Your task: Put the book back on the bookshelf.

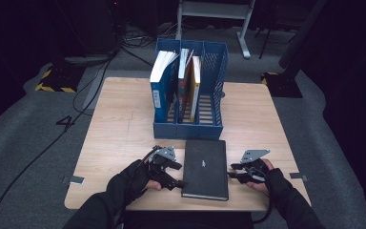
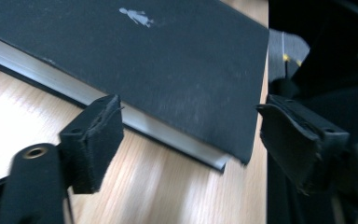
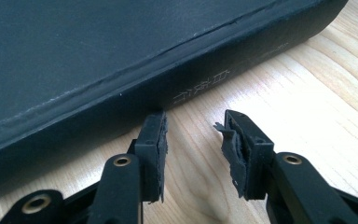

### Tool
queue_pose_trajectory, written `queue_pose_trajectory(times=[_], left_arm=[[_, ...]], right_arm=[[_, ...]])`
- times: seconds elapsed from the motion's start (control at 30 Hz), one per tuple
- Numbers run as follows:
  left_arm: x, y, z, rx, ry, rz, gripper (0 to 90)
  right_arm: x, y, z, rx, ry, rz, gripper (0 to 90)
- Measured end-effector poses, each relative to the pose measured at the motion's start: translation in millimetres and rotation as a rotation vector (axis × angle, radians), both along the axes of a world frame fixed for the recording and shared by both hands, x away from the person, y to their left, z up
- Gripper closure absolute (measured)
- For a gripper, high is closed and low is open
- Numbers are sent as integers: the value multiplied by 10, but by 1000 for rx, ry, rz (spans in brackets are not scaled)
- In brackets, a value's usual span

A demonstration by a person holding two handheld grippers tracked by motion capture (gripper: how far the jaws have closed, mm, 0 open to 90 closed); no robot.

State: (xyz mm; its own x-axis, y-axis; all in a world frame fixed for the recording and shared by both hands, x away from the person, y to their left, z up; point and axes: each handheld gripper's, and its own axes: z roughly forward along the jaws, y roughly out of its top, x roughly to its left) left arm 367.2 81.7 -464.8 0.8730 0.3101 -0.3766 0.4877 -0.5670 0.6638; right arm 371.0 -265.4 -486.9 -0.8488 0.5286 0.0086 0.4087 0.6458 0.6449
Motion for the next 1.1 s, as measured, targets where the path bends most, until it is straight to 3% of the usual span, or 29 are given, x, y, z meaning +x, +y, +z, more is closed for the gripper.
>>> queue_pose_trajectory(times=[0.07,0.13,0.4,0.47,0.5,0.7,0.83,1.0,1.1], left_arm=[[28,-30,-24,4,49,43,204],[49,-62,-48,3,80,53,192],[153,-242,-168,90,80,62,174],[217,-285,-198,82,106,51,133],[251,-298,-195,87,91,53,115],[425,-303,-207,77,124,74,122],[536,-337,-194,89,124,71,120],[537,-354,-173,99,98,85,131],[517,-327,-175,74,89,106,156]], right_arm=[[-3,-1,4,-1,-4,0,598],[-6,-2,9,0,-6,0,598],[4,6,3,-7,-3,-2,598],[7,9,1,-9,-5,-3,598],[8,9,1,-9,-7,-4,602],[24,4,-5,-5,-11,-9,613],[28,3,-7,-1,-13,-13,625],[34,-2,-14,8,-15,-16,630],[35,-8,-20,17,-16,-19,634]])
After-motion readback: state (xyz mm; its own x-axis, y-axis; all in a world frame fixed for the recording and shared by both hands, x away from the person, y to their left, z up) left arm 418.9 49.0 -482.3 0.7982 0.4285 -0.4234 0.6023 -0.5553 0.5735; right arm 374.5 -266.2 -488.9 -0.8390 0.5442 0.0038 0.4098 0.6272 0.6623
